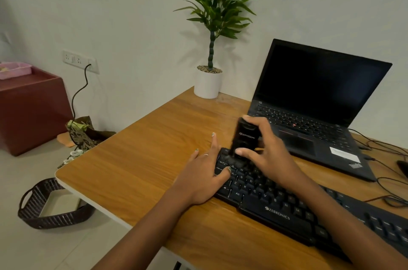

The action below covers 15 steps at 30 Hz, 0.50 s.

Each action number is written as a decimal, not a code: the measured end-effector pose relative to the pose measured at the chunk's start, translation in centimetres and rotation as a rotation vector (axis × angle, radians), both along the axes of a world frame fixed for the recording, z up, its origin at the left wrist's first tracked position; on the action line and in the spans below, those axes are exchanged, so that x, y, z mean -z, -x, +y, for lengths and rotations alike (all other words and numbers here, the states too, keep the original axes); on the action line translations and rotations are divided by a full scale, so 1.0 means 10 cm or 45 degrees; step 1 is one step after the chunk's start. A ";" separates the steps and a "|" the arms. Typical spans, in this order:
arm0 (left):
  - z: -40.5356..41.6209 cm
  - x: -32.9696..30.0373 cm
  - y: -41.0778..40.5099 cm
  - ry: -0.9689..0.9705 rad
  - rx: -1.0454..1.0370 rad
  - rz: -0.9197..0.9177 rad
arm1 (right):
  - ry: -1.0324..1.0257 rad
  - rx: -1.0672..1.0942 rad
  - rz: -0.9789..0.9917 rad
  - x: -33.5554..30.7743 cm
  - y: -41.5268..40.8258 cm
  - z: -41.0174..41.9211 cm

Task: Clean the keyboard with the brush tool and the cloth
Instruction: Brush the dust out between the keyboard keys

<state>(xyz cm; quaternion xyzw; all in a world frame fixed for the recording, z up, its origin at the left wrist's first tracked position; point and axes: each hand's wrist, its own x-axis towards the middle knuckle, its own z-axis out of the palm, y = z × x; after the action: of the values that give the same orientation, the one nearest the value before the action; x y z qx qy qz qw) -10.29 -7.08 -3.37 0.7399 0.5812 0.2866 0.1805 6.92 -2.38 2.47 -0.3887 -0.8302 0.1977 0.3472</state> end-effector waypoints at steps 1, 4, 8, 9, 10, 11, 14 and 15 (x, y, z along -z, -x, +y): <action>0.00 0.00 0.00 -0.002 0.002 0.000 | 0.021 0.027 -0.015 0.00 -0.12 -0.02; 0.01 0.01 0.01 0.008 -0.003 0.011 | 0.093 0.087 -0.004 -0.03 -0.46 -0.12; 0.02 0.02 0.00 0.006 -0.013 0.043 | 0.055 0.088 0.035 -0.04 -0.39 -0.14; 0.02 0.01 0.00 0.007 -0.015 0.042 | 0.023 0.077 0.031 -0.03 -0.28 -0.12; 0.01 0.01 0.00 0.011 -0.015 0.032 | -0.011 0.067 0.022 0.00 -0.16 -0.09; 0.01 -0.01 -0.01 0.014 -0.010 0.023 | -0.043 0.054 0.021 0.02 -0.04 -0.07; -0.02 -0.04 -0.02 0.018 -0.016 0.003 | -0.081 0.007 0.053 0.08 0.26 0.00; -0.03 -0.05 -0.02 0.025 -0.025 -0.002 | -0.087 -0.002 0.059 0.10 0.30 0.02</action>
<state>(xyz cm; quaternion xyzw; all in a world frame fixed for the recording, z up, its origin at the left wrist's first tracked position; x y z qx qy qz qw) -10.08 -7.36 -2.91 0.7322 0.5910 0.2833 0.1854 3.92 -2.17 1.50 -0.3713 -0.8286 0.1783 0.3791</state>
